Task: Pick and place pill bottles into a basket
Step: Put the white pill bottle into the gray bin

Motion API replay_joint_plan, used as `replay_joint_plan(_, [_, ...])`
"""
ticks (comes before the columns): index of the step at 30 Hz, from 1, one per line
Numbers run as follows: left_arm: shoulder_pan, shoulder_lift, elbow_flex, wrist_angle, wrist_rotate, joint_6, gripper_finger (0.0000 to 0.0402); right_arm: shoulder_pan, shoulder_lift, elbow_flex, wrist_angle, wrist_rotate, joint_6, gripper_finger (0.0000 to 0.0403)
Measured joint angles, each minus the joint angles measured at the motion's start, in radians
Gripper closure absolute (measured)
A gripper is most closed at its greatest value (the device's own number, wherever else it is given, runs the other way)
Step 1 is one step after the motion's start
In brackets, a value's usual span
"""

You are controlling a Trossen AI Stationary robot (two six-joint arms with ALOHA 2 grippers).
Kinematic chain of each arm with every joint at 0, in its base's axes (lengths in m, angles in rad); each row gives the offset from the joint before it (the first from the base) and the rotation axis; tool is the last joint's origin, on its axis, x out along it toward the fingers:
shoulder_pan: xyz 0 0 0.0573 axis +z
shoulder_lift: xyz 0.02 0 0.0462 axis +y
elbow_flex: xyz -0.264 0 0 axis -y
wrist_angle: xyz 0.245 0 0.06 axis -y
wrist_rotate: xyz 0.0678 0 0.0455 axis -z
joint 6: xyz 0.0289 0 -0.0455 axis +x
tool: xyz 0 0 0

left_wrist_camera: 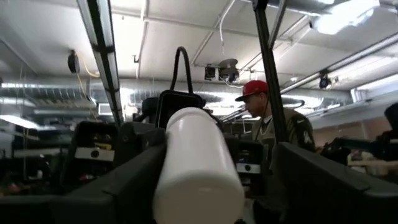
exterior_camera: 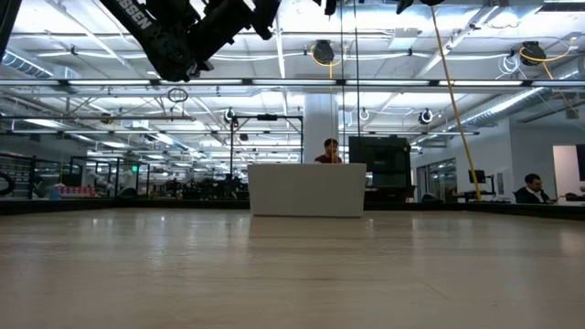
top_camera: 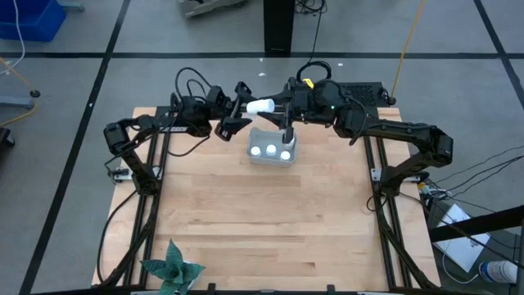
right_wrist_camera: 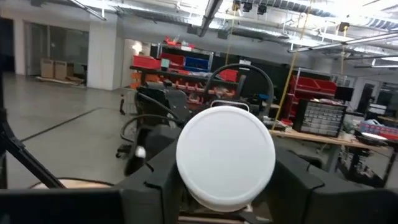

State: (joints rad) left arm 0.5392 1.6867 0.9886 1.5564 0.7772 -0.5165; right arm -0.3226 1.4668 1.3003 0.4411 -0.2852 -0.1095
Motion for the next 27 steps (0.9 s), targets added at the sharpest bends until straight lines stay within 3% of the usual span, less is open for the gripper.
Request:
replay_joint_plan(4, [0.026, -0.001, 0.001, 0.006, -0.016, -0.072, 0.0038, -0.013, -0.030, -0.002, -0.044, 0.012, -0.016, 0.0242])
replay_joint_plan(8, [0.057, -0.002, 0.001, 0.006, 0.040, -0.131, 0.0012, -0.031, -0.062, -0.001, -0.124, 0.023, -0.021, 0.0242])
replay_joint_plan(27, [0.142, -0.001, 0.001, -0.018, 0.094, -0.203, 0.0007, -0.049, -0.066, -0.001, -0.400, 0.054, -0.029, 0.0242])
